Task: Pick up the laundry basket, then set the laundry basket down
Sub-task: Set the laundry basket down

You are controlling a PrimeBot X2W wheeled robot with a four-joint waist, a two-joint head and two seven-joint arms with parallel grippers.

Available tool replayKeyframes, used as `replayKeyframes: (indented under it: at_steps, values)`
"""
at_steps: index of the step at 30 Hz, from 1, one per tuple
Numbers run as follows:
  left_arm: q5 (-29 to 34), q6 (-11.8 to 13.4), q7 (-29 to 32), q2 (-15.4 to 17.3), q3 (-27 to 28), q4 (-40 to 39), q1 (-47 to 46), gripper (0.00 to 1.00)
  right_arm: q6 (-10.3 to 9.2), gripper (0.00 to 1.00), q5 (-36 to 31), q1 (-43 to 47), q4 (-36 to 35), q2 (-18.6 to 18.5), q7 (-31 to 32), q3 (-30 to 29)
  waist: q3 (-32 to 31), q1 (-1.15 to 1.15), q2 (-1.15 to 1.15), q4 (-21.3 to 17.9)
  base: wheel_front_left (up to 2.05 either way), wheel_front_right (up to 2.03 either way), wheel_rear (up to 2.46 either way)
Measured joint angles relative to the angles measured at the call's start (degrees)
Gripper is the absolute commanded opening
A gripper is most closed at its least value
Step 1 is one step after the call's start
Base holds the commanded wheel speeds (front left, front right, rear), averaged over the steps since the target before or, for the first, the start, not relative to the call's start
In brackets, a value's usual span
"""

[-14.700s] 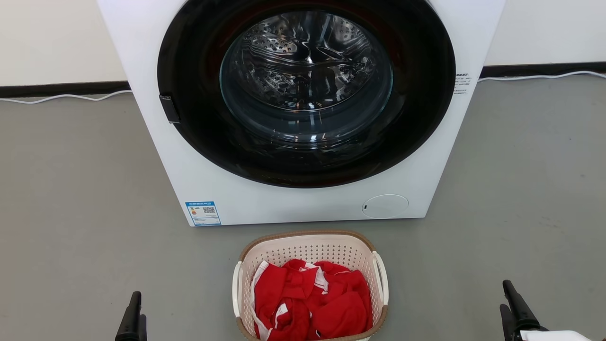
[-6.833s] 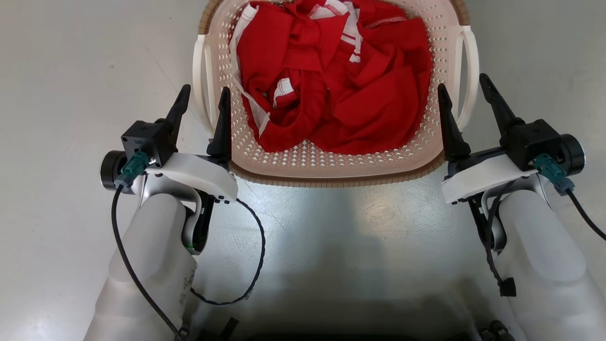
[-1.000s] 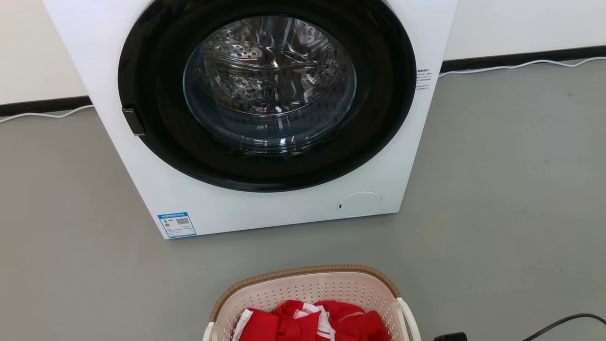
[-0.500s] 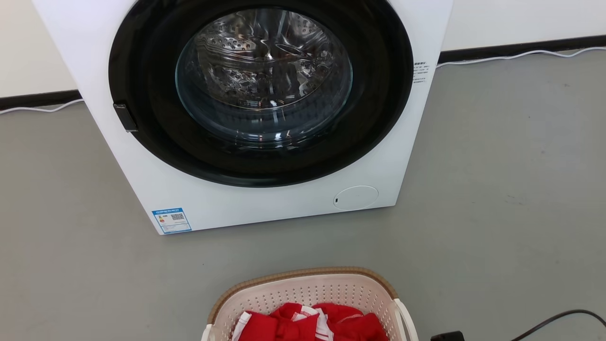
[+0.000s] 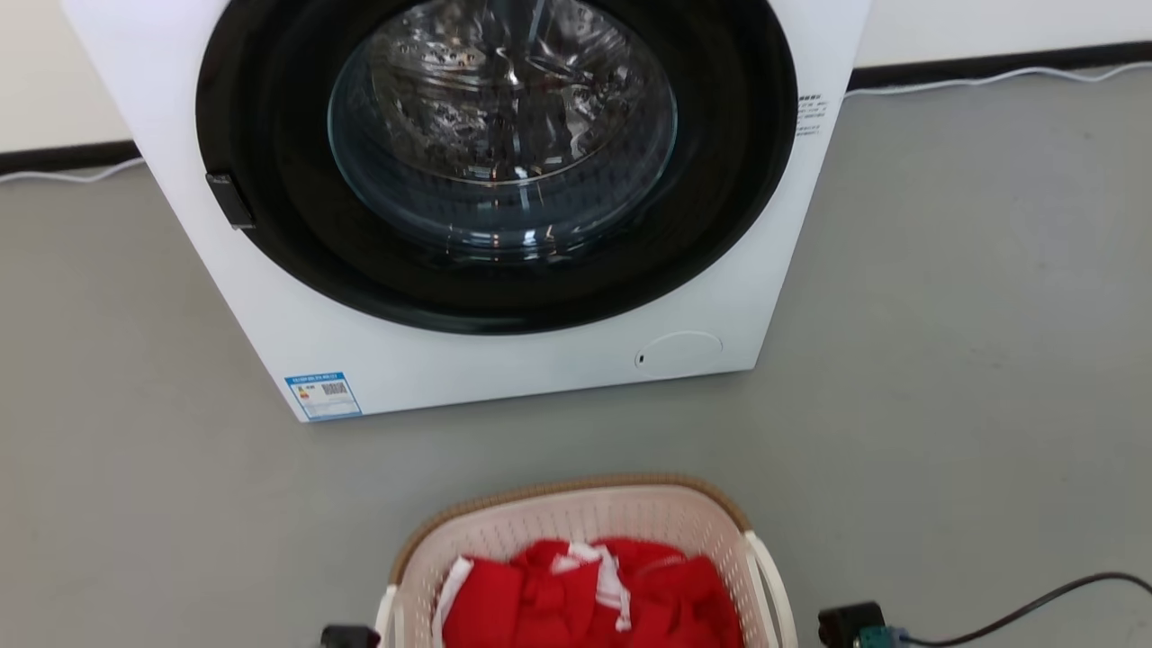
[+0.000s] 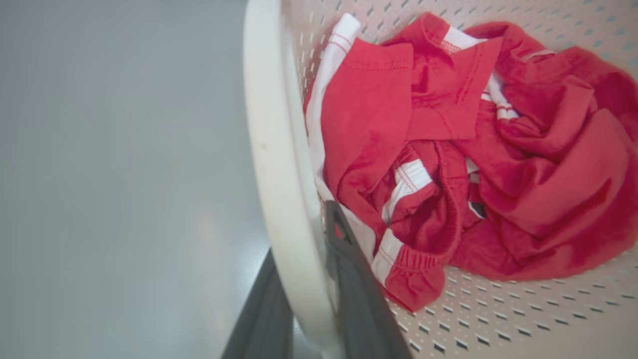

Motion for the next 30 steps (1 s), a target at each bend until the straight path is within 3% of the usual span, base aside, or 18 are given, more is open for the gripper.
replayKeyframes:
  at_steps: [13, 20, 30]
  values:
    - [-0.1, 1.1, -2.4, 1.0, 0.2, -1.8, -8.1, 0.0, 0.05, 0.0, 0.1, -7.1, 0.7, 0.3, -2.8, -2.1, 7.5, 0.0, 0.0, 1.2, 0.0, 0.0, 0.0]
    - [-0.1, 2.0, -3.4, 2.3, 0.8, -3.4, -13.8, 0.0, 0.07, 0.0, -6.0, -12.4, -1.4, 0.3, -2.8, -10.2, 14.4, 0.0, 0.0, 1.6, 0.0, 0.0, 0.0]
    - [-0.2, 3.9, -6.0, 3.9, 2.0, -6.8, -22.6, 0.0, 0.07, 0.0, -20.7, -18.7, -6.4, 0.2, -3.0, -24.8, 27.3, 0.0, 0.0, 3.0, 0.0, 0.0, 0.0]
